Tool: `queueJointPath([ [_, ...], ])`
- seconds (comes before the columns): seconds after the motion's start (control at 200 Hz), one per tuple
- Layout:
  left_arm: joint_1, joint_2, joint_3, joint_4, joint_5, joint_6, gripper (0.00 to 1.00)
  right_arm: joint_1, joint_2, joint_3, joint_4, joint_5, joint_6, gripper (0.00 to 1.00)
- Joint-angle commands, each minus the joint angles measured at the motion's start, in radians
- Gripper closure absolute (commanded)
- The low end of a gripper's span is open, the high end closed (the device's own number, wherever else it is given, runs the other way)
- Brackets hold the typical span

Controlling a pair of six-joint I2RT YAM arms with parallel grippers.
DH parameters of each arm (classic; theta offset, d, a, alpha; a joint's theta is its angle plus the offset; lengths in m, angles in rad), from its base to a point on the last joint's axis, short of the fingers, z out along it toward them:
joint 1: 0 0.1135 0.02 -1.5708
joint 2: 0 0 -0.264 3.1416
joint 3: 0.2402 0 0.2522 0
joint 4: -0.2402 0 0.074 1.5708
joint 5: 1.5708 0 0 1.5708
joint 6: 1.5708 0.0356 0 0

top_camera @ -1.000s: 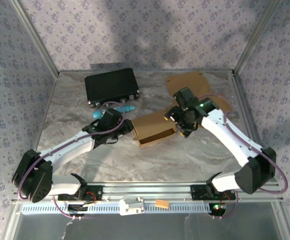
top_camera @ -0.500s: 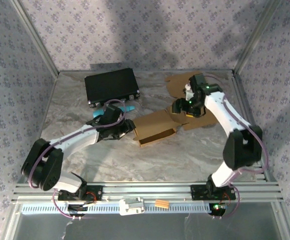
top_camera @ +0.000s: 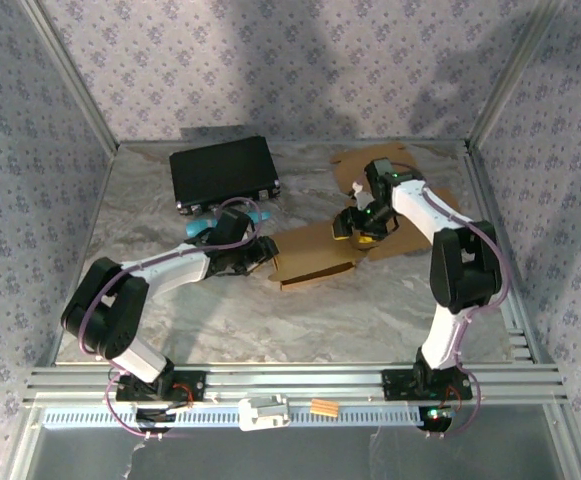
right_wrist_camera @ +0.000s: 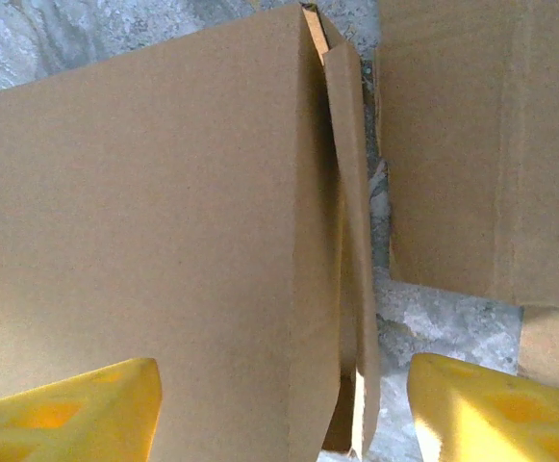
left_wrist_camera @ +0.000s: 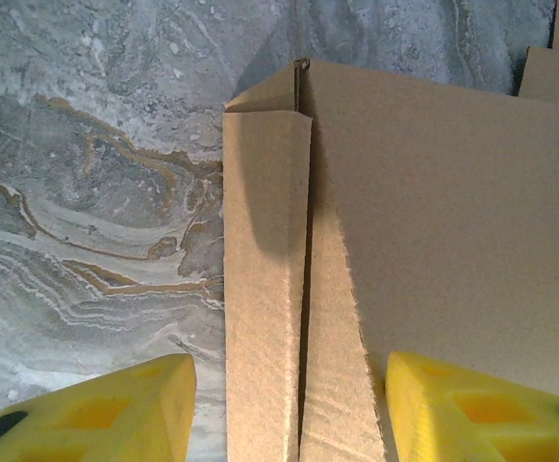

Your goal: Fold the paper box

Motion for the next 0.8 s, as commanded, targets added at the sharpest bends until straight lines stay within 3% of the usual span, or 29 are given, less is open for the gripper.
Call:
queueJointPath([
  [0.0,-0.002,-0.007,0.003,0.010,0.006,0.015,0.46,0.008,0.030,-0.018,-0.001,0.001,0.003,0.34],
  [0.245,-0.001,0.019,0.004,0.013,0.008,0.042,0.49,0.026,0.053,-0.043,-0.008,0.043,-0.009,0.41],
  [0.795,-0.004,0.071,0.011,0.030,0.017,0.046,0.69,0.051,0.071,-0.098,0.028,0.042,0.013,0.52],
])
